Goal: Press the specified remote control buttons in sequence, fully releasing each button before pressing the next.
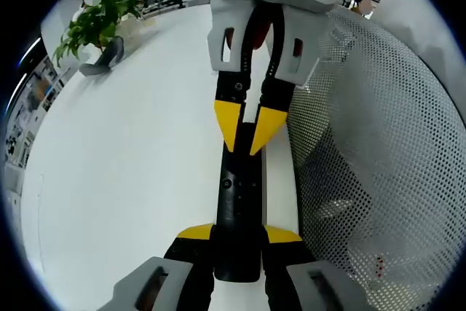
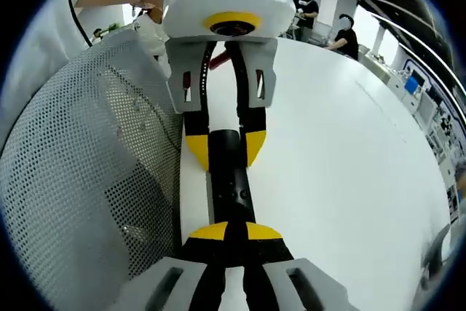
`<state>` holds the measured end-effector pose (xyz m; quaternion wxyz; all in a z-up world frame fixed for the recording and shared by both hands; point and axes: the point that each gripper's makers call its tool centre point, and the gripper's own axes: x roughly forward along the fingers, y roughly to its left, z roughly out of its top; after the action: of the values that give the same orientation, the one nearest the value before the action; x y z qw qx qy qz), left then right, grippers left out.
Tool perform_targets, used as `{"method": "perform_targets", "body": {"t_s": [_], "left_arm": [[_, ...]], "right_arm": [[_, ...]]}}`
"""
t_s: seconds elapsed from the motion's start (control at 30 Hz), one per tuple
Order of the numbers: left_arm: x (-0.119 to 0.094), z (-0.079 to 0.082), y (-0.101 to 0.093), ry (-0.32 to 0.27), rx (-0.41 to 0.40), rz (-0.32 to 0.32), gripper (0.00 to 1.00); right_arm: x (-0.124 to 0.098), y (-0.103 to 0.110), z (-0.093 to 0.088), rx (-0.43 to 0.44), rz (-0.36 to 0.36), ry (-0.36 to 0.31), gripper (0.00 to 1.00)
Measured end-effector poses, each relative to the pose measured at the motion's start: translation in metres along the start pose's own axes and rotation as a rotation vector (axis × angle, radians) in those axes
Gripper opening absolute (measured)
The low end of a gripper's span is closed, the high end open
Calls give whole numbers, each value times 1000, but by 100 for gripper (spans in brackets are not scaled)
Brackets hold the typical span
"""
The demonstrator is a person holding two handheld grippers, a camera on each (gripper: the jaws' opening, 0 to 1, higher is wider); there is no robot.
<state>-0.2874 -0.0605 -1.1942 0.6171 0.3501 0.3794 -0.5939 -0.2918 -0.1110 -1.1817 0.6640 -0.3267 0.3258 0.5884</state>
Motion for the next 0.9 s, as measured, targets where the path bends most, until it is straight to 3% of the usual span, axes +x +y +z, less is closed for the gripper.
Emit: {"method": "perform_targets", "body": {"t_s": [0.2,0.3,0.37,0.47,0.53,0.6,0.9], "left_arm": [[-1,0,-1,-39,-27,19,24],[0,1,0,-46,-32,21,24],[0,1,0,-41,-29,18,24],[0,1,0,-31,-29,18,24],[0,0,-1,-40,-32,20,24],[-1,0,-1,-50,-36,22,24],[-1,1,0,-66,-46,26,24]], "right_arm": [[-1,0,-1,-2,-8,18,4],[3,-1,-2,-39,-3,130,1],[4,-1,-1,-34,-2,155,1],[2,-3,-2,-3,-10,120,1],[1,-1,-1,-7,-22,40,2],[0,-2,-2,47,-37,-6,2],[-3,1,-5,2,-47,2,2]]}}
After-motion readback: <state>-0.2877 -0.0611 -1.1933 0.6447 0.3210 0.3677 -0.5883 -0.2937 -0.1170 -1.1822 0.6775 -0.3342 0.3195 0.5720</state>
